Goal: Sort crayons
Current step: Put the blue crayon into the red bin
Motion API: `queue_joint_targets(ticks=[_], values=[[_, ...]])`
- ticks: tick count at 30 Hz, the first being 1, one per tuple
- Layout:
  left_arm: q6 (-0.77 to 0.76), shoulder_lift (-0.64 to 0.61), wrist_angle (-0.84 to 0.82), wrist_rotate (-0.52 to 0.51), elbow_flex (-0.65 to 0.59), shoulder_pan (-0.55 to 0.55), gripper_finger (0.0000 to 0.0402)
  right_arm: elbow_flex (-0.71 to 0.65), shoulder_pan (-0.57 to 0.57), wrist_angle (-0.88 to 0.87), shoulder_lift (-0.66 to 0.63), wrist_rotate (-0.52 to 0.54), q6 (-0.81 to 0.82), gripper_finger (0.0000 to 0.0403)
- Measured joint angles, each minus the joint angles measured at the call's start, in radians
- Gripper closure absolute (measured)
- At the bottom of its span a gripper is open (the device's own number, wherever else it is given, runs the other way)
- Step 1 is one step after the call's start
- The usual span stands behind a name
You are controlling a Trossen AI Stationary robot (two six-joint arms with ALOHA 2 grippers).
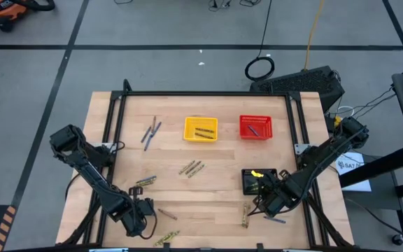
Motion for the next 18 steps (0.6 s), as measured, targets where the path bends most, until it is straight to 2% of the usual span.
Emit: queue_joint_targets(ticks=[14, 18], values=[[-0.001, 0.000, 0.008, 0.017, -0.001, 0.000, 0.0316, 0.000, 0.000, 0.000, 0.000, 0.000, 0.000, 0.0300], [-0.002, 0.000, 0.060, 0.025, -0.035, 0.000, 0.0316, 0.000, 0.000, 0.000, 0.000, 0.000, 0.000, 0.0300]])
